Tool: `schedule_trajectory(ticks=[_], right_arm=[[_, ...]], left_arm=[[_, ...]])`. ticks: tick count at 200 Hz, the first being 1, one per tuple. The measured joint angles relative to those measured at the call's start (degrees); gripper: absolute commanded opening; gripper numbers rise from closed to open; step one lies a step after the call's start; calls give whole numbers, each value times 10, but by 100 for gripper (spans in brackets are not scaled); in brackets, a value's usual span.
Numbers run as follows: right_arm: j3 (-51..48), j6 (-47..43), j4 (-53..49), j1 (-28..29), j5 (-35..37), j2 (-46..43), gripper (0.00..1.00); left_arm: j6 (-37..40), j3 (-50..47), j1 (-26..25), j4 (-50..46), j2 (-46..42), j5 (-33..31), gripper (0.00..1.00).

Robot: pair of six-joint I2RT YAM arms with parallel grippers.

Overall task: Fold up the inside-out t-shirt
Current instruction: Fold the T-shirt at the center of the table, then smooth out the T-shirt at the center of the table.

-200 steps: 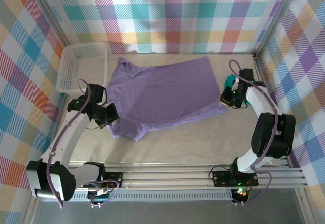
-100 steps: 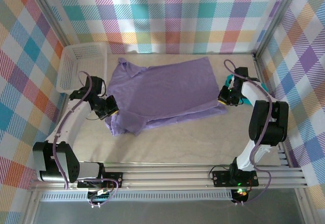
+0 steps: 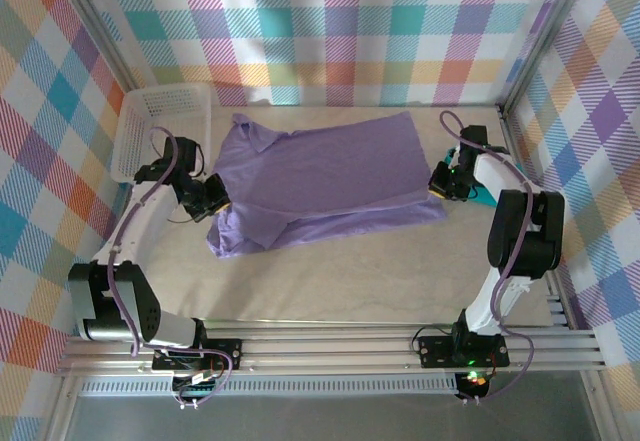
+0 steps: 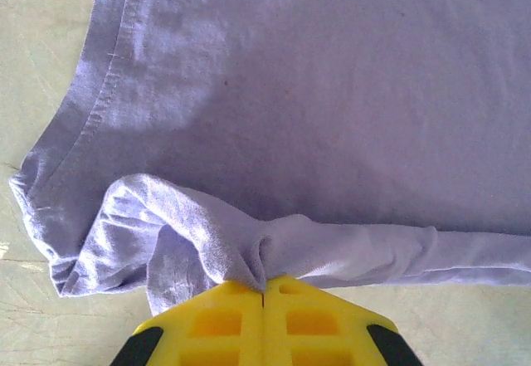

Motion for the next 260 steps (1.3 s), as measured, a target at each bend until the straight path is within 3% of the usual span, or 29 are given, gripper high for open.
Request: schedule_trajectory(ticks=[63,85,113,129,164,191,212,260], right_arm=[[33,0,0,3,0,30,6],[63,1,1,7,0,58,11],[136,10,1,11,6,123,35],[169,6,7,11,15,152,41],[169,0,12,12,24,141,45],[69,-2,44,28,0,47,46],[5,-15,69,105,-28,-25,47],[-20,-120,182,427,-66,-33,56]], left_arm=[[2,22,16,15,49,-2,0],[1,37,19,28,88,-3,0],[-10,66,20,58,161,-22,29],[-25,85,21,78,204,-31,41],[-34,92,23,105,215,-70,51],[-58,2,23,154,104,-74,57],[-76,-83,22,177,-2,-43,57],[-89,-206,19,193,-62,-3,52]])
